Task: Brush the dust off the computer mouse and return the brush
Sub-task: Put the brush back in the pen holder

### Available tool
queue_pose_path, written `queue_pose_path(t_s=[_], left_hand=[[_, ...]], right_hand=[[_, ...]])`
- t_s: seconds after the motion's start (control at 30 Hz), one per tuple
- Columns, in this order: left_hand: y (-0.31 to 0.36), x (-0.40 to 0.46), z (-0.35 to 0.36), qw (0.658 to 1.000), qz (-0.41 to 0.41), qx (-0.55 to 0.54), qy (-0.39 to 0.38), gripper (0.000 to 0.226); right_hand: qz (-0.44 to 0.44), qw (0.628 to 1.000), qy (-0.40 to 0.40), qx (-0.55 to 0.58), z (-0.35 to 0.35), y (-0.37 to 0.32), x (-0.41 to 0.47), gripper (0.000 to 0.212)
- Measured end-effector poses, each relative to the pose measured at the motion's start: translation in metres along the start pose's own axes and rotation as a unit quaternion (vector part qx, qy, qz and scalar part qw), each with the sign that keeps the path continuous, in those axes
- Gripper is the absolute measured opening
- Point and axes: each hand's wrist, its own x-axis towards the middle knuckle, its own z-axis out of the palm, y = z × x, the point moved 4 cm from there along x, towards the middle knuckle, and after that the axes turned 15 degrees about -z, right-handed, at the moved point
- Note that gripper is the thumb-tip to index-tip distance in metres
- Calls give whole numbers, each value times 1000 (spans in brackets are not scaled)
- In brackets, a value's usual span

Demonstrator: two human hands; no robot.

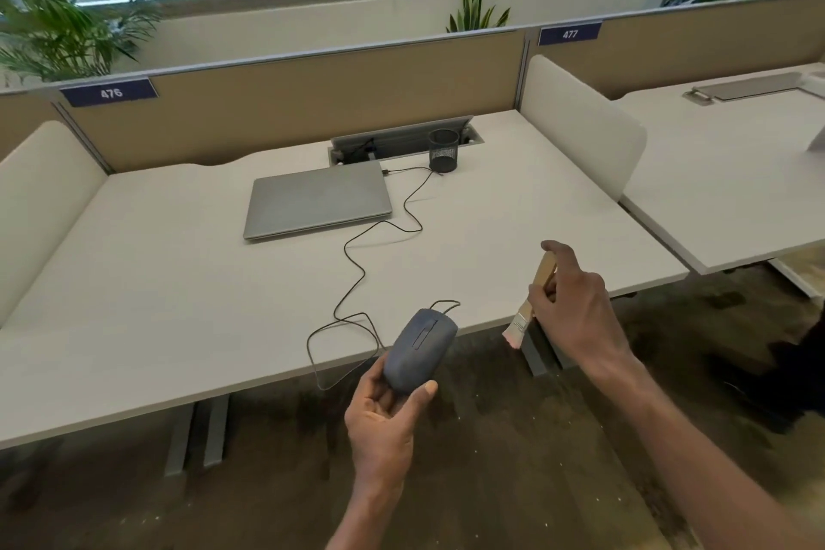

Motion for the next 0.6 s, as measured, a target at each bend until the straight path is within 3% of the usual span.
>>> queue_pose_path(t_s=[0.3,0.6], left_hand=[[15,16,19,996,46,-30,65,65],[16,72,89,988,44,-49,143,70]], right_hand=[[-13,1000,19,11,0,7,18,57],[-75,996,2,39,2,56,92,50]])
